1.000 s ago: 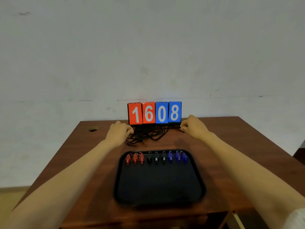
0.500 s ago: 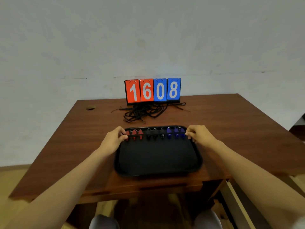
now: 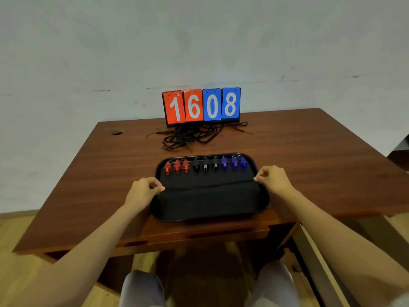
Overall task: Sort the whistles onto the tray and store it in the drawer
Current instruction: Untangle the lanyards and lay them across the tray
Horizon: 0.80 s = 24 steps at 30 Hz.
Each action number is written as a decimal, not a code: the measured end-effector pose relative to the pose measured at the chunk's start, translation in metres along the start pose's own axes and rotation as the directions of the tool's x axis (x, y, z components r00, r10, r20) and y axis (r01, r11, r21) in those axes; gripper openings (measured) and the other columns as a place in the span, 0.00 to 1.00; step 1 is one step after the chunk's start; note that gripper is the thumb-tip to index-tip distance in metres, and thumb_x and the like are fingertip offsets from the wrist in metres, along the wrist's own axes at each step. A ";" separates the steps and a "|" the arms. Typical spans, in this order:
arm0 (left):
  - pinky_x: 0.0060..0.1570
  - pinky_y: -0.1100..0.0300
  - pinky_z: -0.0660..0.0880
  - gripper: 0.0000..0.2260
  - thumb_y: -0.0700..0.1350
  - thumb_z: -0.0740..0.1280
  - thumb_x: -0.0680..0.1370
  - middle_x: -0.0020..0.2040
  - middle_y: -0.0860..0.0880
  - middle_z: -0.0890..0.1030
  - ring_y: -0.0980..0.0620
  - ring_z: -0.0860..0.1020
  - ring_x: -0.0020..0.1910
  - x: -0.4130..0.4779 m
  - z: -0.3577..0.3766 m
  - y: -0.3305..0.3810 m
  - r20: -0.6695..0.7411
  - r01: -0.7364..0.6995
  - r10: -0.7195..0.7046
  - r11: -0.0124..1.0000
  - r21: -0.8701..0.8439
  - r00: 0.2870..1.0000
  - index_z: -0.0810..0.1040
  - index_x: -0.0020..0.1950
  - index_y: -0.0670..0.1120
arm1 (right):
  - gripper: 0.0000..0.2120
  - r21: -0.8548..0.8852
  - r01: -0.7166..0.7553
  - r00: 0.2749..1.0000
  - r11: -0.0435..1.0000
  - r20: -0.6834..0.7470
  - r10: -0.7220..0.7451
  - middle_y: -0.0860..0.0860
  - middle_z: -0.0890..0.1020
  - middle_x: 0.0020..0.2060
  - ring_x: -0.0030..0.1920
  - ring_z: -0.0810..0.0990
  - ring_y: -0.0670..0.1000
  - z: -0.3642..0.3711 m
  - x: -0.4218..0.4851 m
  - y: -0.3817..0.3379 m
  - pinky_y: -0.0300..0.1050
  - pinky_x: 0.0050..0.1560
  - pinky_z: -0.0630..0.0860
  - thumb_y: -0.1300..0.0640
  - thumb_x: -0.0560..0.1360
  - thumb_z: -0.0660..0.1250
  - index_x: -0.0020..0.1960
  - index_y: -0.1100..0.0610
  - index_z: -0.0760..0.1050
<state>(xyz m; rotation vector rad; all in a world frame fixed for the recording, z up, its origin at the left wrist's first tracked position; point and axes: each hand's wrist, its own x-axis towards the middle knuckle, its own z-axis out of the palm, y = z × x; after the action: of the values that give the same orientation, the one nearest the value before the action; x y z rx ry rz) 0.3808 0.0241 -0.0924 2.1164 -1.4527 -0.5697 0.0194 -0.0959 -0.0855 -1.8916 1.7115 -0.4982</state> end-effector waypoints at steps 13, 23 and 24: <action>0.56 0.50 0.60 0.04 0.48 0.64 0.78 0.48 0.53 0.81 0.48 0.71 0.59 -0.012 0.023 -0.008 -0.100 -0.020 0.062 0.927 0.375 0.993 0.79 0.46 0.54 | 0.09 -0.244 0.062 0.995 0.968 -0.064 -0.080 0.54 0.72 0.48 0.58 0.67 0.57 0.014 -0.018 0.020 0.51 0.55 0.71 0.56 0.77 0.65 0.47 0.60 0.81; 0.59 0.49 0.53 0.07 0.50 0.64 0.78 0.58 0.54 0.75 0.49 0.63 0.65 -0.018 0.032 -0.004 -0.133 -0.082 0.152 0.901 0.425 0.979 0.81 0.52 0.54 | 0.07 -0.427 0.170 0.964 0.888 -0.115 -0.240 0.52 0.74 0.57 0.64 0.65 0.55 0.021 -0.023 0.022 0.50 0.62 0.64 0.57 0.76 0.64 0.52 0.54 0.79; 0.60 0.49 0.53 0.08 0.51 0.64 0.78 0.58 0.54 0.75 0.49 0.63 0.65 -0.019 0.034 -0.002 -0.126 -0.105 0.174 0.897 0.429 0.977 0.81 0.53 0.54 | 0.09 -0.435 0.186 0.962 0.881 -0.102 -0.253 0.51 0.73 0.59 0.66 0.63 0.55 0.022 -0.023 0.021 0.51 0.65 0.61 0.56 0.75 0.65 0.55 0.53 0.79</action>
<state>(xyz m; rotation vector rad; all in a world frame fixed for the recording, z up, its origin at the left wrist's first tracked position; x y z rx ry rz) 0.3557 0.0367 -0.1193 2.2828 -1.7344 -0.0219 0.0135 -0.0712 -0.1139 -2.4351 1.8248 -0.3891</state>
